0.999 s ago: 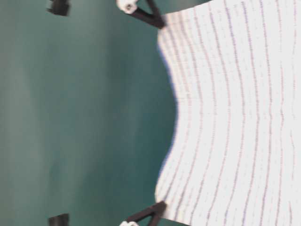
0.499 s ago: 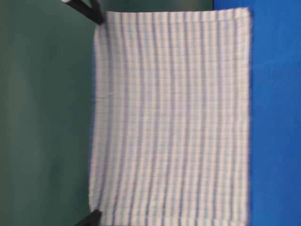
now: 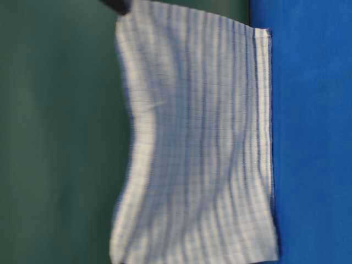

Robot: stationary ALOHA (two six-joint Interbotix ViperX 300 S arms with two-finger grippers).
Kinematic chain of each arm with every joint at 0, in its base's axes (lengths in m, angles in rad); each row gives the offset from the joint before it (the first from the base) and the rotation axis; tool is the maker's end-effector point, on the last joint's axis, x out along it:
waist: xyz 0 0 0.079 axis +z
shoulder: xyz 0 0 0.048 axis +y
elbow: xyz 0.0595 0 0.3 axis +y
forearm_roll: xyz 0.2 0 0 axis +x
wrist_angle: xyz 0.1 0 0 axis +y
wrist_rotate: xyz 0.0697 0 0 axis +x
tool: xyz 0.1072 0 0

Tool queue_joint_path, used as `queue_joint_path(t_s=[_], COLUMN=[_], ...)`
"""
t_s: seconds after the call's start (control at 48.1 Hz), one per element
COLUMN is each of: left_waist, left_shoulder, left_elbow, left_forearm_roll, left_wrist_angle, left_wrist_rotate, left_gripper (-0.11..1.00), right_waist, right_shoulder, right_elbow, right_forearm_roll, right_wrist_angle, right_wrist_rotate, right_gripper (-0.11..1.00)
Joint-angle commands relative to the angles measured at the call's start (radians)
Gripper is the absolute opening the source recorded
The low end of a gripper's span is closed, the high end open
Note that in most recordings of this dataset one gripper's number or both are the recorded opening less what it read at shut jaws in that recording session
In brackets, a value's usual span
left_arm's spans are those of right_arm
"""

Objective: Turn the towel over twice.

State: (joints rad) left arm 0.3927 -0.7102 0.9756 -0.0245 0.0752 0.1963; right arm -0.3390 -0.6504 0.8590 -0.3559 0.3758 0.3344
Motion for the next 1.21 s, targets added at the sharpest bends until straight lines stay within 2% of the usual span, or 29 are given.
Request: queue_joint_path(t_s=[0.0, 0.166, 0.333, 0.458, 0.77, 0.999, 1.186], left_waist=[-0.04, -0.129, -0.235, -0.319, -0.46, -0.531, -0.561], left_shoulder=[0.0, 0.009, 0.038, 0.1, 0.314, 0.439, 0.48], left_elbow=[0.021, 0.109, 0.172, 0.202, 0.176, 0.127, 0.112], left_forearm_roll=[0.0, -0.002, -0.002, -0.003, -0.003, -0.003, -0.003], left_wrist_angle=[-0.005, -0.032, -0.114, -0.179, -0.222, -0.225, -0.219], left_wrist_rotate=[-0.012, -0.04, -0.066, -0.115, -0.255, -0.279, -0.281], left_gripper=[0.07, 0.07, 0.07, 0.07, 0.07, 0.07, 0.07], right_waist=[0.051, 0.153, 0.245, 0.308, 0.482, 0.586, 0.62], right_shoulder=[0.012, 0.044, 0.094, 0.133, 0.225, 0.279, 0.331], right_elbow=[0.02, 0.081, 0.118, 0.132, 0.15, 0.153, 0.153], right_forearm_roll=[0.02, 0.035, 0.035, 0.035, 0.037, 0.037, 0.037], right_wrist_angle=[-0.008, -0.041, -0.058, -0.067, -0.126, -0.135, -0.155], right_wrist_rotate=[0.02, 0.086, 0.15, 0.19, 0.284, 0.354, 0.396], right_gripper=[0.08, 0.08, 0.08, 0.08, 0.08, 0.08, 0.08])
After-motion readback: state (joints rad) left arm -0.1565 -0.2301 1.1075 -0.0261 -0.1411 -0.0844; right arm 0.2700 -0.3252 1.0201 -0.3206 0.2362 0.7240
